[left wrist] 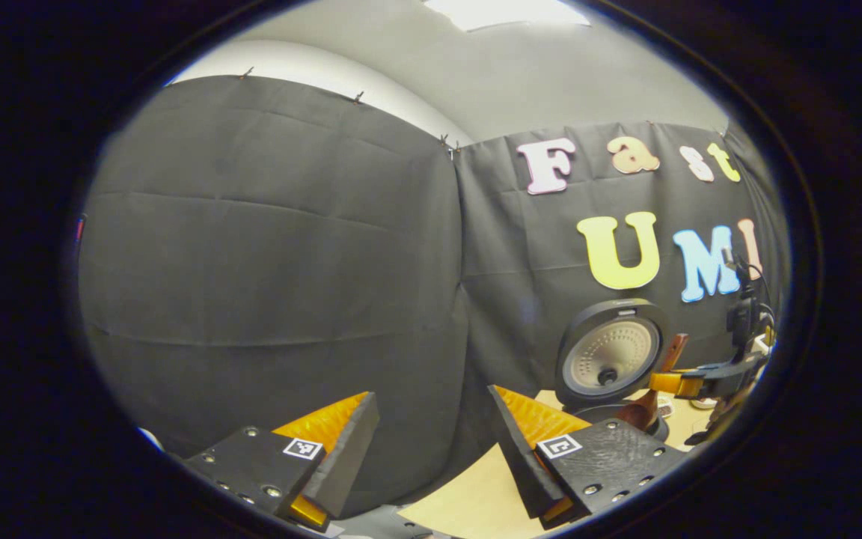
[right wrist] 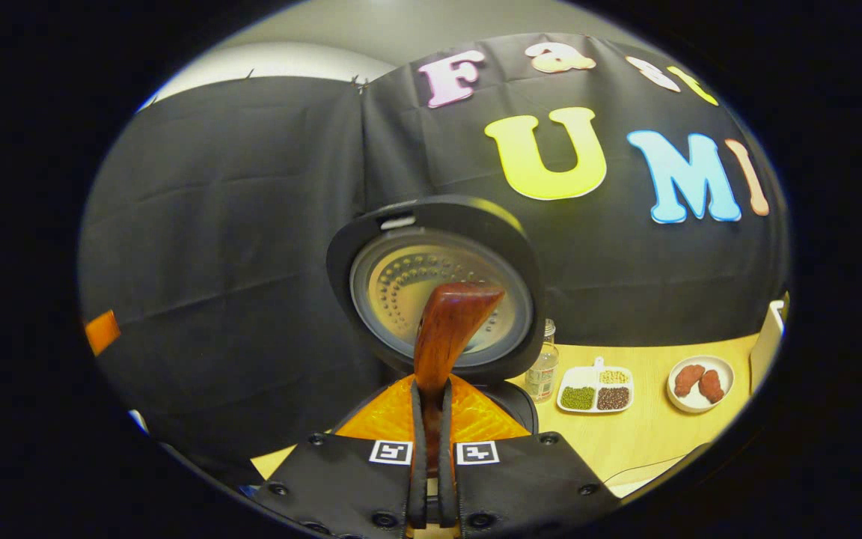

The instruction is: Close the left gripper, press the button to open the rice cooker; take a wooden spoon from the chopstick holder with the right hand, scoop a spoonful of rice and pour it into the rice cooker, then put the wooden spoon back into the chopstick holder.

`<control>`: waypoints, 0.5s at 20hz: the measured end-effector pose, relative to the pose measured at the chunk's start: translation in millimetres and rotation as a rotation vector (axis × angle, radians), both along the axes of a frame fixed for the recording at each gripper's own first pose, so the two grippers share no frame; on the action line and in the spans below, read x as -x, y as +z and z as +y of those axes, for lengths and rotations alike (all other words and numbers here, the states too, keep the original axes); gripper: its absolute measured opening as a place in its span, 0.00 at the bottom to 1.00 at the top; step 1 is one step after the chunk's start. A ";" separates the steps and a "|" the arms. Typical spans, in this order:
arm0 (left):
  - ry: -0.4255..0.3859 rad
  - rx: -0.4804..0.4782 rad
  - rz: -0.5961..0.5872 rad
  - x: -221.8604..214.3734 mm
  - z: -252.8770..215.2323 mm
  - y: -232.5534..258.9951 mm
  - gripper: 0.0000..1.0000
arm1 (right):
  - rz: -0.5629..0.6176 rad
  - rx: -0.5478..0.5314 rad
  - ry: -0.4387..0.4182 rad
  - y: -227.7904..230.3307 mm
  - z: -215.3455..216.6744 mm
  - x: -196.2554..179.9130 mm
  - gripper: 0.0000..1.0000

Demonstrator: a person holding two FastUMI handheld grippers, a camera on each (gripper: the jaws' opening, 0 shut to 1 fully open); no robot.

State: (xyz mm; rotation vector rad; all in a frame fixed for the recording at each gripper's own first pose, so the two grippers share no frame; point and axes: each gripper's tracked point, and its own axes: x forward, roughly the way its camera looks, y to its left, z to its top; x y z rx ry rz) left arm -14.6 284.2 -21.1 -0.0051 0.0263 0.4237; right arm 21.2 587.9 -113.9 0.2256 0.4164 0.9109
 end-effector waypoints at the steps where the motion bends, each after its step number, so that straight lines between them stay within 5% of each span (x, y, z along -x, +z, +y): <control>1: -0.007 -0.001 -0.003 -1.0 -4.5 1.7 0.87 | 0.020 -0.028 -0.018 7.1 -7.6 -4.6 0.08; 10: -0.093 0.005 -0.048 -15.4 -59.5 25.1 0.88 | 0.050 -0.114 -0.187 44.7 -106.7 -47.3 0.07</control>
